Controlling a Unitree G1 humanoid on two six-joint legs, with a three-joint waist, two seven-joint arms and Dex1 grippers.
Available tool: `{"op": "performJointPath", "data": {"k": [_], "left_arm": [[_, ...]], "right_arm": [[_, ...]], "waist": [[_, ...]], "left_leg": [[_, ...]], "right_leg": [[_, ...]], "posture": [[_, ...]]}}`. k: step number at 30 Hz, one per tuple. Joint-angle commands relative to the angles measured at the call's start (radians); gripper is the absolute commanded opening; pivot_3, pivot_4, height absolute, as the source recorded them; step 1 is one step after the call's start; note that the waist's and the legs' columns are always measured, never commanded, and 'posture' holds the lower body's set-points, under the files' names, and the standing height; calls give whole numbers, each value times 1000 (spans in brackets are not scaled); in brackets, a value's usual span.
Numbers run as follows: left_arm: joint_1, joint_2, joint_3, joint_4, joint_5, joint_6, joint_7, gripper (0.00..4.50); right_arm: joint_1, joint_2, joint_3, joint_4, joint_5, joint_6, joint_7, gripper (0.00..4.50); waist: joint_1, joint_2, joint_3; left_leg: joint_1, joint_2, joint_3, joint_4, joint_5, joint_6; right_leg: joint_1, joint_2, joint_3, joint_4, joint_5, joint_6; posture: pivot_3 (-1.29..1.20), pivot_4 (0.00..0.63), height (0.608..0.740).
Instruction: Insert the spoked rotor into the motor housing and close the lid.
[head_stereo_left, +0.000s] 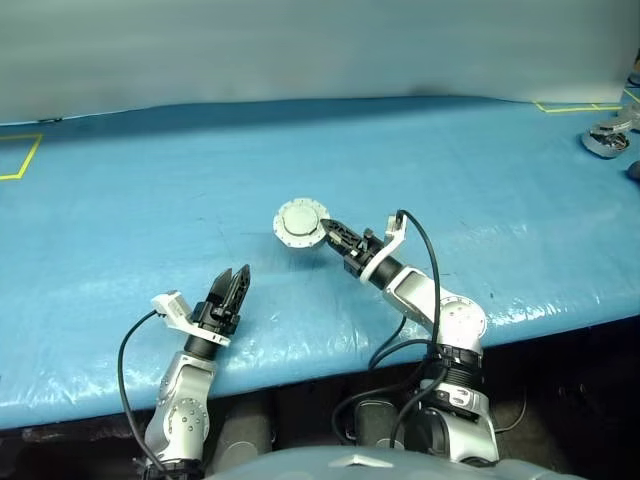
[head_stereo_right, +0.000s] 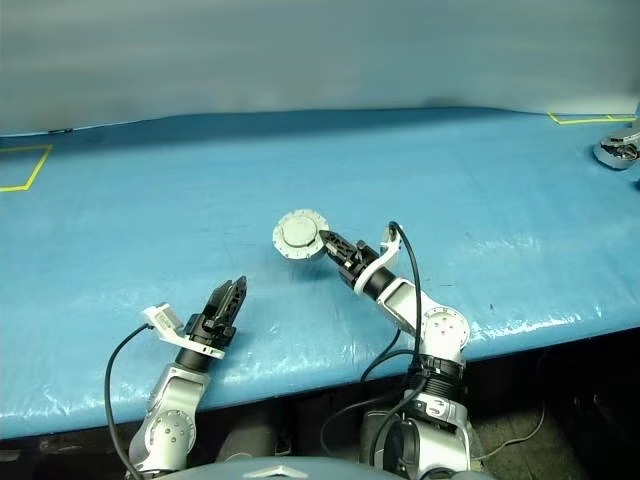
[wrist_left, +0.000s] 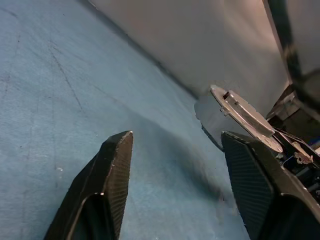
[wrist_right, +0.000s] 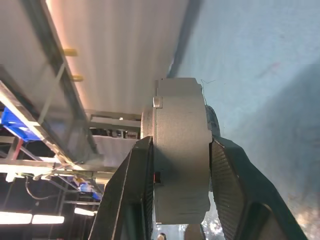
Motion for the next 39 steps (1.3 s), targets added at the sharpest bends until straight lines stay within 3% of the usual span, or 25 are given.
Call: {"op": "performJointPath", "data": {"k": [1, 4, 13, 32, 39], "left_arm": [[-25, -35, -10, -41, -107, 109, 23, 4489], [-51, -34, -25, -75, -283, 282, 0, 4489], [-124, -51, -52, -52, -369, 452, 27, 4489], [-234, -127, 50, 55, -434, 394, 55, 4489], [-225, -118, 11, 47, -396, 367, 37, 4489]], "right_arm": [[-39, 50, 19, -68, 107, -16, -2, 1257], [-38, 46, 38, -74, 151, -16, -25, 1257], [16, 34, 120, -107, 180, -7, -36, 1257], [72, 14, 249, -136, 144, -21, -31, 1257], [78, 11, 261, -142, 140, -29, -28, 1257]], "waist": [[2, 0, 0], [1, -1, 1], [-4, -3, 3], [-2, -4, 3], [0, -4, 3]], "left_leg": [[0, 0, -1, 0, 0, 0], [0, 0, -1, 0, 0, 0], [0, 0, -2, 1, 0, 0], [0, 0, -3, 3, 0, 0], [0, 0, -3, 4, 0, 0]], "right_leg": [[0, 0, 0, 0, 0, 0], [1, 1, 0, 0, 0, 0], [0, 3, 2, 1, 0, 0], [1, 4, 2, 2, 1, 0], [1, 4, 2, 2, 1, 0]], "posture": [[0, 150, 740], [0, 150, 740], [0, 150, 740], [0, 150, 740], [0, 150, 740]]}}
